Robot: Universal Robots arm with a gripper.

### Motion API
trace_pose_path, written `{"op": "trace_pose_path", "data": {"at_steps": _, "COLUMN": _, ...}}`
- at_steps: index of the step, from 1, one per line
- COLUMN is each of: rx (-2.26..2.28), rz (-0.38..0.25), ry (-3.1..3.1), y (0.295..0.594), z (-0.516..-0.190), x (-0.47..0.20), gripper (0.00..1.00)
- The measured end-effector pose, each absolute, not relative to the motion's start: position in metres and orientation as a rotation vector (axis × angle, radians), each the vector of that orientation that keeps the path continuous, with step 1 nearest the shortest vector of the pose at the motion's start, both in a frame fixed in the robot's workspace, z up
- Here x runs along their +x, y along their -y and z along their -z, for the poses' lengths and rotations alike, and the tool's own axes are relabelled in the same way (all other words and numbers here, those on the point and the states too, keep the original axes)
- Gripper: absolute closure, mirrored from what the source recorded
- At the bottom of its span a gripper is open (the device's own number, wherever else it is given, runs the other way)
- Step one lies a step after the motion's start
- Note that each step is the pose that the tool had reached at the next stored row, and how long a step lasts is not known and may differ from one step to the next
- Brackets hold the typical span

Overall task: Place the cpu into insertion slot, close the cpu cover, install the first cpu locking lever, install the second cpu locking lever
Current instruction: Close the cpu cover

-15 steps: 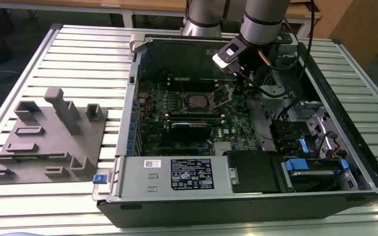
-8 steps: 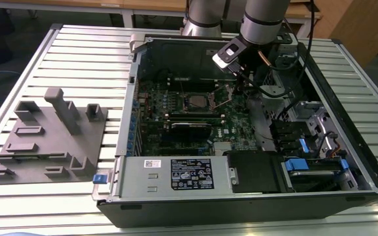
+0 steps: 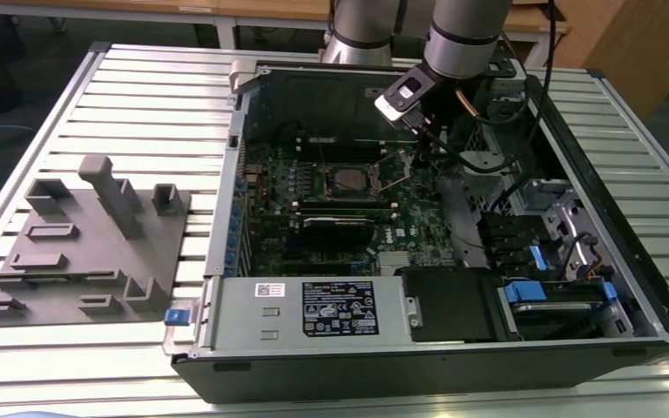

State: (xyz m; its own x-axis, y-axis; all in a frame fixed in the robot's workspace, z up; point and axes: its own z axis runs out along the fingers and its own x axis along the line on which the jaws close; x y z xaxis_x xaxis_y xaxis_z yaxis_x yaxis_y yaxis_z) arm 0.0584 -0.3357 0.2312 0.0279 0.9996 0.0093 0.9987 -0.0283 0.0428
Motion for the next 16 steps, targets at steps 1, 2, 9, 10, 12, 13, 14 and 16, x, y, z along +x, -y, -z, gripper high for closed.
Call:
{"op": "trace_pose_path", "data": {"at_steps": 1, "rx": 2.235, "rz": -0.057, "ry": -2.173, "y": 0.3357, "z": -0.2312, "x": 0.0583, "gripper": 0.89}}
{"op": "trace_pose_path", "data": {"at_steps": 2, "rx": 2.235, "rz": -0.057, "ry": -2.173, "y": 0.3357, "z": -0.2312, "x": 0.0583, "gripper": 0.89}}
{"op": "trace_pose_path", "data": {"at_steps": 9, "rx": 2.235, "rz": -0.057, "ry": -2.173, "y": 0.3357, "z": -0.2312, "x": 0.0571, "gripper": 0.89}}
{"op": "trace_pose_path", "data": {"at_steps": 10, "rx": 2.235, "rz": -0.057, "ry": -2.173, "y": 0.3357, "z": -0.2313, "x": 0.0570, "gripper": 0.89}}
{"op": "trace_pose_path", "data": {"at_steps": 12, "rx": 2.235, "rz": -0.057, "ry": -2.172, "y": 0.3357, "z": -0.2312, "x": 0.0566, "gripper": 0.89}}
{"op": "trace_pose_path", "data": {"at_steps": 13, "rx": 2.235, "rz": -0.057, "ry": -2.173, "y": 0.3357, "z": -0.2313, "x": 0.0562, "gripper": 0.89}}
{"op": "trace_pose_path", "data": {"at_steps": 14, "rx": 2.235, "rz": -0.057, "ry": -2.173, "y": 0.3357, "z": -0.2313, "x": 0.0558, "gripper": 0.89}}
{"op": "trace_pose_path", "data": {"at_steps": 16, "rx": 2.235, "rz": -0.057, "ry": -2.173, "y": 0.3357, "z": -0.2313, "x": 0.0542, "gripper": 0.89}}
